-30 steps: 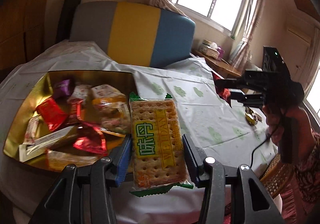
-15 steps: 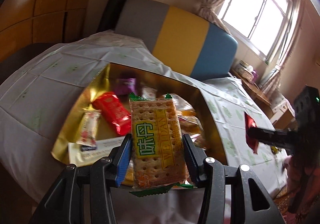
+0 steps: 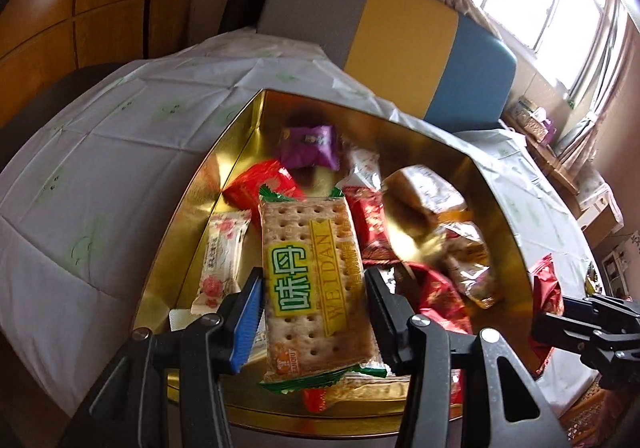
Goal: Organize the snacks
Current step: 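Open the left tool over the tin while the right tool releases the red foil packet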
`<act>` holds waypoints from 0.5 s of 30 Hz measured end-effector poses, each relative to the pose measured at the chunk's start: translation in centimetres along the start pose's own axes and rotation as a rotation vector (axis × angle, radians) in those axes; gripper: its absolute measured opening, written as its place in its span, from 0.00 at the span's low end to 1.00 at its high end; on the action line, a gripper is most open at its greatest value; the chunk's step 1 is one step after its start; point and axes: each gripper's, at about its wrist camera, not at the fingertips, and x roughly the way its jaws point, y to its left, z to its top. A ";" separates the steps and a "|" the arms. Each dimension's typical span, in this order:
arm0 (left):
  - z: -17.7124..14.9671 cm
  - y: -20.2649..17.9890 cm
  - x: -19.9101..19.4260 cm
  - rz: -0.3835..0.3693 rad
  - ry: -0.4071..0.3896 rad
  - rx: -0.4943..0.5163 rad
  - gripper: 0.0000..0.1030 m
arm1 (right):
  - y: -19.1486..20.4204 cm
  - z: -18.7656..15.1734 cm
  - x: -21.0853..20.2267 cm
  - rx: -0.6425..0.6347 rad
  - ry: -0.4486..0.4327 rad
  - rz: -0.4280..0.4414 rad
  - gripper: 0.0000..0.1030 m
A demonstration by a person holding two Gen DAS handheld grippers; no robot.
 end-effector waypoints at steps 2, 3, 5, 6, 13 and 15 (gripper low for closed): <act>-0.2 0.2 0.2 0.006 0.009 -0.017 0.49 | 0.0 0.0 0.3 0.002 0.008 0.000 0.43; -0.4 0.3 0.2 0.012 0.013 -0.023 0.49 | 0.1 -0.1 0.4 0.000 0.011 -0.005 0.43; -0.6 0.4 -0.1 0.028 0.009 -0.027 0.49 | 0.2 -0.1 0.7 -0.009 0.016 -0.017 0.44; -0.6 0.4 -0.3 0.032 0.001 -0.028 0.49 | 0.4 -0.2 0.7 -0.015 0.017 -0.023 0.44; -0.9 0.6 -1.8 0.028 -0.027 -0.048 0.49 | 1.0 -0.2 1.4 -0.037 0.025 -0.046 0.44; -1.0 0.4 -2.3 0.031 -0.039 -0.039 0.49 | 1.1 -0.1 1.6 -0.040 0.030 -0.047 0.44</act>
